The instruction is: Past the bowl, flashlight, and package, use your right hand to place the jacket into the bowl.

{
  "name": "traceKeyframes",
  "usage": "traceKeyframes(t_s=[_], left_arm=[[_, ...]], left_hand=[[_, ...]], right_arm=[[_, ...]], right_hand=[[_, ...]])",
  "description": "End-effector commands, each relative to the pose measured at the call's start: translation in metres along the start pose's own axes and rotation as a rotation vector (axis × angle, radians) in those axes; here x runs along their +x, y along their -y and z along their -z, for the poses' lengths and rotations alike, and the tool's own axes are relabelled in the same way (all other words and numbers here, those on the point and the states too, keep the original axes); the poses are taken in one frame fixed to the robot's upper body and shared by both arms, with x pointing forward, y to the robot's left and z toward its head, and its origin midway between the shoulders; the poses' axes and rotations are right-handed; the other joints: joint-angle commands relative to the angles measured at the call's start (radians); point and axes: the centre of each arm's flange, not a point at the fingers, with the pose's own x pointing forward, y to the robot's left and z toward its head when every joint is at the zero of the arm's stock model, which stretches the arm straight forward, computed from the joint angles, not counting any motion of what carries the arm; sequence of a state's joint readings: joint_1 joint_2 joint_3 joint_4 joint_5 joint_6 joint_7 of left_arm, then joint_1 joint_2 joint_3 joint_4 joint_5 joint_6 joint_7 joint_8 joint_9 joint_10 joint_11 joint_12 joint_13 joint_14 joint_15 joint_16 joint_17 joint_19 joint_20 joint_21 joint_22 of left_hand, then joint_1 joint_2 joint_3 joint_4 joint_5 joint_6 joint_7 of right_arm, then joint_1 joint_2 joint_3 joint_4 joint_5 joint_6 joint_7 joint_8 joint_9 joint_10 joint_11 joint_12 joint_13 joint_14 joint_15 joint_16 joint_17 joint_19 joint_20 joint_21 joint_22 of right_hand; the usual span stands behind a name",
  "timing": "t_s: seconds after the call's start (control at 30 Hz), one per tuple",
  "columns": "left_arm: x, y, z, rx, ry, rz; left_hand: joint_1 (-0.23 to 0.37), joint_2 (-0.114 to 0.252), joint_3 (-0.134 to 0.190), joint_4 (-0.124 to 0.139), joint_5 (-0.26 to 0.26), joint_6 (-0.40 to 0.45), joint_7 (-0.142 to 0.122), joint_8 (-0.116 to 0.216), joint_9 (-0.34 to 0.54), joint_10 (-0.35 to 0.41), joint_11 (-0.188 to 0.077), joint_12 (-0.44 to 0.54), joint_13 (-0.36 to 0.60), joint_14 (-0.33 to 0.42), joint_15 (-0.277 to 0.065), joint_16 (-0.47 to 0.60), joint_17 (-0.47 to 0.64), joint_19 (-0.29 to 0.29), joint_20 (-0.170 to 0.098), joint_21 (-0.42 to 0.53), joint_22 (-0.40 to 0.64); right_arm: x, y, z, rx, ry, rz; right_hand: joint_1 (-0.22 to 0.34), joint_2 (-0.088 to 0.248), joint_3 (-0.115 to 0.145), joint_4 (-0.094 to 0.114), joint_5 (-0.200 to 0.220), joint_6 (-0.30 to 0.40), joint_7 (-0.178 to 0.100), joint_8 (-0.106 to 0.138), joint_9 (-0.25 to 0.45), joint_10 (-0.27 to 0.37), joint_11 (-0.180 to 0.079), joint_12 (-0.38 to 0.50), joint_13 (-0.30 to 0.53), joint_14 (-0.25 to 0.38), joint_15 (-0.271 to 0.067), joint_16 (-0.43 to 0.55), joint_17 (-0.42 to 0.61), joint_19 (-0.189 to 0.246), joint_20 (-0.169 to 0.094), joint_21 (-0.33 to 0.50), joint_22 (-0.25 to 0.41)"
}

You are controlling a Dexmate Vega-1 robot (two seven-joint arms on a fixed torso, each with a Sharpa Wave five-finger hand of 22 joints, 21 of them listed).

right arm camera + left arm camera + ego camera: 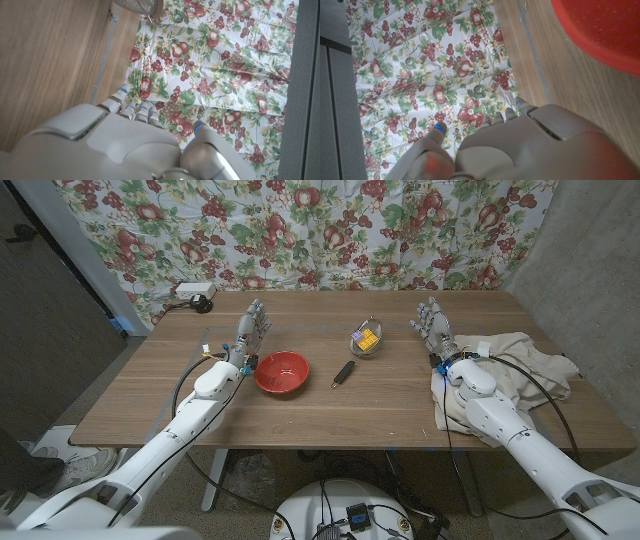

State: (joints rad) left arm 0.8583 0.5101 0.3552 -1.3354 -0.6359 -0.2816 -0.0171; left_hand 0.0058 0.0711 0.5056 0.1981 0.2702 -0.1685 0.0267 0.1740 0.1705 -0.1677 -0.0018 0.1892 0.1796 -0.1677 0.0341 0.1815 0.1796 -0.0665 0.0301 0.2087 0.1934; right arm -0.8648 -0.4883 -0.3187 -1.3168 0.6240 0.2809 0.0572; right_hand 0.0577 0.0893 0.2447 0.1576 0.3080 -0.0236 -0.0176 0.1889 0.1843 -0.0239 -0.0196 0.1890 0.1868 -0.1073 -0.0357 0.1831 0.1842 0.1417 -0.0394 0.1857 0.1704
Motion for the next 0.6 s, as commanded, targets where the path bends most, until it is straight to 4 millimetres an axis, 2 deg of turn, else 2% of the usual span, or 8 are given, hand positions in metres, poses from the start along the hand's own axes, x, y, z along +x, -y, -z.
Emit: traceKeyframes(t_s=[0.03, 0.47, 0.6], left_arm=[[-0.0027, 0.0044, -0.0034, 0.004, -0.003, -0.003], [-0.0009, 0.0034, -0.0054, 0.007, 0.003, 0.009], [-0.0008, 0.0029, -0.0063, 0.012, 0.005, 0.006]], left_hand=[[0.002, 0.120, 0.007, -0.002, 0.006, -0.090, 0.001, 0.006, 0.004, -0.102, -0.003, 0.005, 0.004, -0.099, -0.002, 0.003, 0.005, -0.010, -0.001, 0.006, 0.003], [0.001, 0.119, 0.008, -0.002, 0.007, -0.089, -0.001, 0.006, 0.004, -0.102, -0.004, 0.006, 0.004, -0.097, -0.002, 0.005, 0.005, -0.009, 0.001, 0.008, 0.003], [0.000, 0.119, 0.008, -0.002, 0.007, -0.089, -0.002, 0.007, 0.004, -0.101, -0.004, 0.007, 0.004, -0.096, -0.002, 0.005, 0.005, -0.009, 0.002, 0.008, 0.003]], right_arm=[[-0.0051, 0.0015, 0.0007, 0.007, 0.003, -0.004], [-0.0012, -0.0014, -0.0030, -0.006, 0.014, -0.024], [-0.0012, -0.0016, -0.0064, -0.020, 0.018, -0.031]], right_hand=[[-0.002, 0.048, 0.007, 0.001, 0.007, -0.010, 0.003, 0.007, 0.003, -0.001, -0.007, 0.006, 0.003, -0.011, -0.035, 0.006, 0.003, 0.007, -0.050, 0.008, 0.003], [-0.002, 0.048, 0.007, 0.000, 0.006, -0.009, 0.004, 0.007, 0.003, 0.002, -0.005, 0.007, 0.003, -0.010, -0.035, 0.007, 0.003, 0.008, -0.050, 0.008, 0.003], [-0.001, 0.047, 0.008, -0.001, 0.006, 0.000, 0.006, 0.010, 0.004, 0.009, -0.002, 0.009, 0.003, 0.000, -0.031, 0.011, 0.002, 0.023, -0.047, 0.014, 0.003]])
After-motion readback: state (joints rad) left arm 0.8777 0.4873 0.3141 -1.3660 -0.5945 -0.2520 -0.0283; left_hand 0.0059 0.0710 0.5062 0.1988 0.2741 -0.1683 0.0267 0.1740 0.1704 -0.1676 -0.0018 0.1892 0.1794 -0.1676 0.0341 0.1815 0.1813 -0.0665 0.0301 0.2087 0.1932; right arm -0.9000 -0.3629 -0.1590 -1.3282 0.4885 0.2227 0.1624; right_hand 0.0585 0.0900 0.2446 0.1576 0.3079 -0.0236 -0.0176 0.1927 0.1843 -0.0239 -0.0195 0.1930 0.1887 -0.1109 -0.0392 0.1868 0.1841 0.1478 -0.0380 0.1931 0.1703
